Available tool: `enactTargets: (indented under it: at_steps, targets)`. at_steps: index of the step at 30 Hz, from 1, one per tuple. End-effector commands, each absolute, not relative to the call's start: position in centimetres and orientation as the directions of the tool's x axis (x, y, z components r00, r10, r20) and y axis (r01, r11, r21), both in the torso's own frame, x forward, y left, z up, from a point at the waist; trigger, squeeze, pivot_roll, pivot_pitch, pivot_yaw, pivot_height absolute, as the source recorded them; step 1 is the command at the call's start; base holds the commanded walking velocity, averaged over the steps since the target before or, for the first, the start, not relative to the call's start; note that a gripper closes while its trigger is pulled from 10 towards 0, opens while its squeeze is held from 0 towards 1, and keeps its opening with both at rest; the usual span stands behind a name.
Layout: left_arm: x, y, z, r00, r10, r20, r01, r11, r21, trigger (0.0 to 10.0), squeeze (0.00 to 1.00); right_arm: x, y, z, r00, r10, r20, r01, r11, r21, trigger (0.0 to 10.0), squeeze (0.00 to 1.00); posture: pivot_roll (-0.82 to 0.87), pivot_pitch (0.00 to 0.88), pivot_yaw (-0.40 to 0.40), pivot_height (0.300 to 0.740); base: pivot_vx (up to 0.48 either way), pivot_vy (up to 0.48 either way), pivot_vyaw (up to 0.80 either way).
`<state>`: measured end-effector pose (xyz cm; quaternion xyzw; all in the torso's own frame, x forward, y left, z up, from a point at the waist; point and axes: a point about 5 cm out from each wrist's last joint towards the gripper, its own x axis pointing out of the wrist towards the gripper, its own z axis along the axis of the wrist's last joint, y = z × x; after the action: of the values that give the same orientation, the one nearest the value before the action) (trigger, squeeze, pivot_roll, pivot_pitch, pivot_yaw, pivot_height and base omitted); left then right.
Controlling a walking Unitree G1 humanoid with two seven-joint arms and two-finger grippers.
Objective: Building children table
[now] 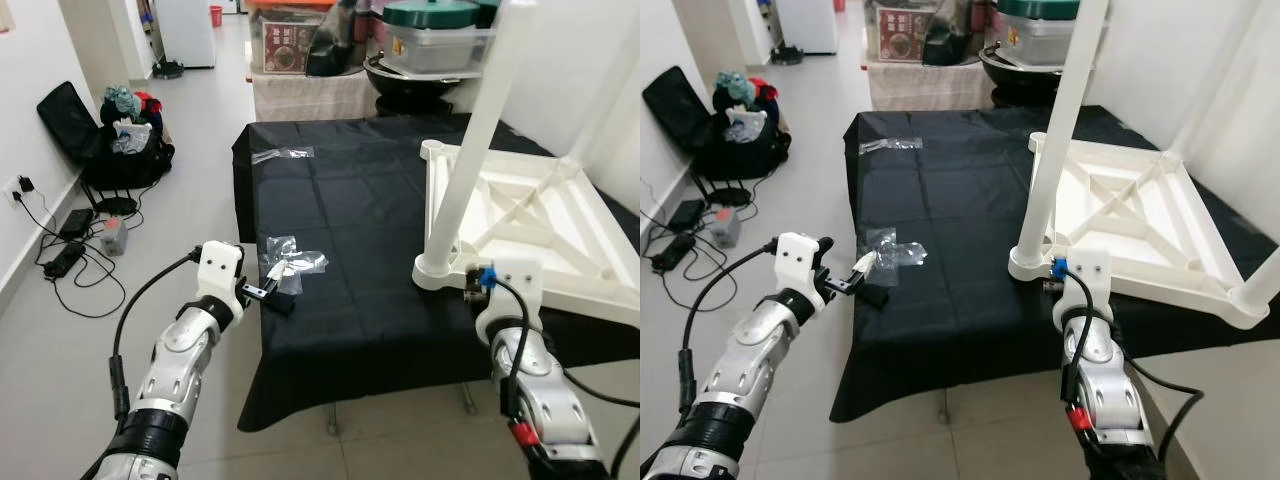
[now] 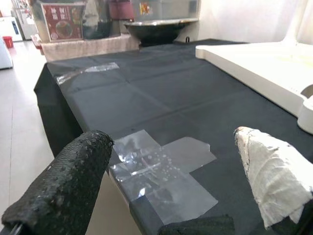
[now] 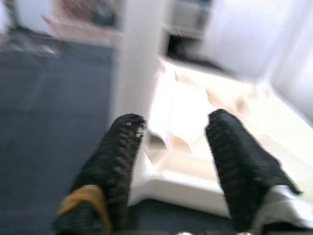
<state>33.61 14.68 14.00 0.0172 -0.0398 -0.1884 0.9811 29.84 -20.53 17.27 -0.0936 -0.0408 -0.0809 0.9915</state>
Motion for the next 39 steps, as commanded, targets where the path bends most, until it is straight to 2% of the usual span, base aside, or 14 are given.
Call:
enactTargets:
  at_steps: [1,5,11,18,23,26,31,32,33,34,35,37,38,39]
  targets:
    - [33.1,15.4,13.4,0.932,-0.359,0.053,0.357,0.933,0.03,10.0,0.0,29.2,-20.0,16.8,0.988,-0.122,0.092,0.139,0.97,-0.197,10.0,1.0,-0.08,0.0,-0.048,0.74,0.0,0.0,0.0]
    - [32.2,15.5,13.2,0.935,-0.349,0.07,0.35,0.937,-0.006,10.0,0.0,28.4,-19.3,17.1,0.99,-0.106,0.09,0.123,0.97,-0.21,10.0,1.0,-0.06,0.0,-0.061,0.74,0.0,0.0,0.0]
    - [31.3,15.7,13.2,0.933,-0.352,0.079,0.353,0.936,-0.006,10.0,0.0,28.1,-19.2,17.1,0.988,-0.115,0.099,0.134,0.968,-0.214,10.0,1.0,-0.06,0.0,-0.065,0.74,0.323,0.0,0.0]
    - [31.2,15.8,13.1,0.934,-0.349,0.078,0.35,0.937,0.001,10.0,0.0,28.5,-19.4,18.1,0.966,-0.2,0.162,0.232,0.95,-0.208,10.0,1.0,-0.07,0.0,-0.063,0.74,0.446,0.0,-0.21]
    - [31.2,15.3,13.4,0.93,-0.358,0.085,0.36,0.933,0.001,10.0,0.0,28.5,-19.8,18.0,0.964,-0.226,0.138,0.25,0.948,-0.198,10.0,1.0,-0.06,0.0,-0.065,0.74,0.0,0.0,-0.32]
    - [31.1,16.1,13.3,0.939,-0.335,0.072,0.335,0.942,0.017,10.0,0.0,28.5,-19.1,18.2,0.969,-0.185,0.166,0.221,0.947,-0.233,10.0,1.0,-0.06,0.0,-0.067,0.74,0.0,0.0,-0.53]
    - [31.0,16.2,13.2,0.943,-0.325,0.067,0.325,0.946,0.017,10.0,0.0,28.4,-18.6,18.3,0.976,-0.139,0.166,0.173,0.961,-0.214,10.0,1.0,-0.06,0.0,-0.067,0.74,0.0,0.0,0.0]
    - [31.0,16.0,13.1,0.942,-0.328,0.067,0.327,0.945,0.017,10.0,0.0,28.4,-18.4,18.5,0.98,-0.099,0.171,0.136,0.967,-0.216,10.0,0.95,-0.07,0.0,-0.069,0.74,0.0,0.0,0.0]
    - [31.0,16.0,13.1,0.942,-0.328,0.067,0.327,0.945,0.017,10.0,0.0,28.4,-18.4,18.5,0.98,-0.099,0.171,0.136,0.967,-0.216,10.0,0.95,-0.07,0.0,-0.069,0.74,0.0,0.0,0.0]
    - [31.0,15.8,13.1,0.942,-0.33,0.067,0.33,0.944,0.015,10.0,0.0,28.3,-18.4,18.6,0.984,-0.054,0.173,0.092,0.97,-0.225,10.0,0.47,-0.07,0.0,-0.069,0.74,0.0,0.0,0.0]
    - [31.0,15.6,13.0,0.941,-0.332,0.067,0.332,0.943,0.013,10.0,0.0,28.3,-18.9,18.7,0.985,-0.026,0.172,0.067,0.97,-0.232,10.0,0.15,-0.07,0.0,-0.066,0.74,0.0,0.0,0.0]
    - [31.0,15.5,12.9,0.941,-0.332,0.066,0.332,0.943,0.012,10.0,0.0,28.2,-19.5,18.9,0.986,-0.003,0.169,0.046,0.967,-0.252,10.0,0.13,-0.07,0.0,-0.065,0.74,0.0,0.0,0.0]
    - [31.0,15.4,12.9,0.941,-0.331,0.065,0.331,0.943,0.011,10.0,0.0,28.2,-20.3,19.0,0.987,0.014,0.163,0.029,0.965,-0.262,10.0,0.0,-0.07,0.0,-0.068,0.74,0.0,0.0,0.0]
    - [31.0,15.4,12.9,0.941,-0.331,0.065,0.331,0.943,0.011,10.0,0.0,28.2,-20.3,19.0,0.987,0.014,0.163,0.029,0.965,-0.262,10.0,0.0,-0.07,0.0,-0.068,0.74,0.0,0.0,0.0]
